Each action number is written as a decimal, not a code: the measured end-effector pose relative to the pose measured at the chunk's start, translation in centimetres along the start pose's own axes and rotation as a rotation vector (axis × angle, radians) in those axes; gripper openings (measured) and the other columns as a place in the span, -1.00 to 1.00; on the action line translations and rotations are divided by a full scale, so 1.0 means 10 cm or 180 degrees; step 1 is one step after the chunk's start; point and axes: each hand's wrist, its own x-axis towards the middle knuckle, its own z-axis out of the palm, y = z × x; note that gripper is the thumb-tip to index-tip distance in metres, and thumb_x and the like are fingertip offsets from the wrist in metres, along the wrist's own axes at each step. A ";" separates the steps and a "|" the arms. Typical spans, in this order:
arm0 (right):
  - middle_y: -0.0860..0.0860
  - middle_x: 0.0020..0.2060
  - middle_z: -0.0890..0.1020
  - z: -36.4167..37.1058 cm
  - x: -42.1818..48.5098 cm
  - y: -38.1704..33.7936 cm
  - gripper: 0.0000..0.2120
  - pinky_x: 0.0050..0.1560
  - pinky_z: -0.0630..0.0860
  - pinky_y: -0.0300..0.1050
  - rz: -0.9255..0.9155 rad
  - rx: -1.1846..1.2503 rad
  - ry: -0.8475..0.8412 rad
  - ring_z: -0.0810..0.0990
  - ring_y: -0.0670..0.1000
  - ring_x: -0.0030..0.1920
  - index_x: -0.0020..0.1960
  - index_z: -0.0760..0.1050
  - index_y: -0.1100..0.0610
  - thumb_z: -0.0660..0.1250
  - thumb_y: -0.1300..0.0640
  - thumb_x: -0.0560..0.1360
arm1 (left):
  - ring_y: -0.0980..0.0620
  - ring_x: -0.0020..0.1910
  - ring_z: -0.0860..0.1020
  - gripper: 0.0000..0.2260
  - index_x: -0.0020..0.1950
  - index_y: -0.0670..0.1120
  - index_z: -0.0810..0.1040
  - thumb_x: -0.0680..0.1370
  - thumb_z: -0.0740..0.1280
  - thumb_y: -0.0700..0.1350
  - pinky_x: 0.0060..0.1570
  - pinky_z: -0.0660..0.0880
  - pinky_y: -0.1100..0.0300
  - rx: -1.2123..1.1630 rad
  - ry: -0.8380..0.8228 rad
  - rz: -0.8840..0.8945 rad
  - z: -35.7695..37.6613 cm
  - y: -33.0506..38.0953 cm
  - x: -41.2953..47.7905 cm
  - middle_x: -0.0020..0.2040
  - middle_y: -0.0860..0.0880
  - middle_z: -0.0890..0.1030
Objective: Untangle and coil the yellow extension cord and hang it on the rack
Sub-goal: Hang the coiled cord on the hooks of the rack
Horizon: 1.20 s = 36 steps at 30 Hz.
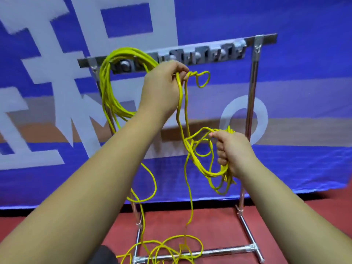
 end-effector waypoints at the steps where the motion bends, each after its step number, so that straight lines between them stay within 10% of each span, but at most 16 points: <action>1: -0.04 -0.54 0.23 0.07 0.00 -0.14 -0.94 -0.54 0.09 -0.29 -0.0112 0.0024 -0.0052 0.13 -0.07 -0.60 0.08 0.53 0.14 0.34 0.17 0.61 | 0.00 -0.03 0.69 -0.83 0.06 0.01 0.67 0.57 0.30 -0.03 0.02 0.61 -0.06 0.0021 0.0164 0.0080 -0.08 0.07 0.14 -0.06 0.03 0.70; 7: 0.01 -0.48 0.23 0.43 -0.03 -0.85 -0.91 -0.56 0.16 -0.30 -0.0551 0.0018 -0.0081 0.15 -0.04 -0.59 0.06 0.52 0.10 0.38 0.14 0.58 | 0.09 0.08 0.57 -0.82 0.21 -0.06 0.59 0.66 0.30 -0.05 0.07 0.46 0.25 0.0258 0.0400 0.0539 -0.53 0.60 0.59 0.07 0.04 0.55; 11: -0.03 -0.48 0.28 0.42 -0.16 -0.67 -0.88 -0.55 0.16 -0.28 -0.0232 0.0036 -0.0056 0.18 -0.06 -0.57 0.07 0.59 0.13 0.39 0.13 0.56 | 0.20 0.09 0.61 -0.82 0.24 -0.01 0.58 0.67 0.32 -0.02 0.07 0.52 0.24 0.0147 -0.0175 -0.0104 -0.49 0.49 0.11 0.11 0.07 0.65; 19: -0.07 -0.45 0.21 0.36 -0.27 -0.09 -0.81 -0.59 0.10 -0.28 0.0347 0.0509 -0.0671 0.15 -0.13 -0.56 -0.13 0.50 0.05 0.46 0.03 0.58 | 0.06 0.23 0.64 -0.62 0.20 -0.26 0.64 0.54 0.17 -0.52 0.10 0.58 0.24 -0.2133 -0.0558 -0.1618 -0.14 0.06 -1.05 0.32 -0.09 0.63; 24: -0.06 -0.50 0.25 0.36 -0.26 0.16 -0.83 -0.56 0.15 -0.27 0.0120 0.0242 -0.0617 0.19 -0.10 -0.57 -0.12 0.51 0.05 0.47 0.11 0.58 | -0.05 -0.11 0.70 -0.82 0.21 -0.33 0.55 0.67 0.24 -0.31 -0.22 0.66 0.16 -0.3738 -0.0364 -0.2669 -0.11 0.04 -1.26 0.07 -0.28 0.69; 30: -0.04 -0.51 0.27 0.42 -0.13 0.28 -0.98 -0.56 0.17 -0.26 0.0041 0.0316 -0.0497 0.19 -0.09 -0.59 0.01 0.58 0.09 0.40 0.18 0.62 | 0.04 -0.32 0.58 -0.68 0.37 -0.17 0.45 0.64 0.37 -0.16 -0.33 0.51 0.18 -0.2602 -0.0501 -0.2549 0.03 -0.17 -0.83 0.02 -0.14 0.69; 36: -0.04 -0.53 0.27 0.38 0.06 0.08 -0.89 -0.55 0.17 -0.26 -0.0122 0.0386 -0.0285 0.19 -0.08 -0.59 -0.06 0.49 0.11 0.39 0.16 0.62 | 0.02 -0.55 0.37 -0.62 0.06 -0.11 0.56 0.61 0.36 0.22 -0.42 0.42 0.22 -0.1678 -0.1026 -0.2750 0.15 -0.17 -0.31 -0.43 -0.03 0.42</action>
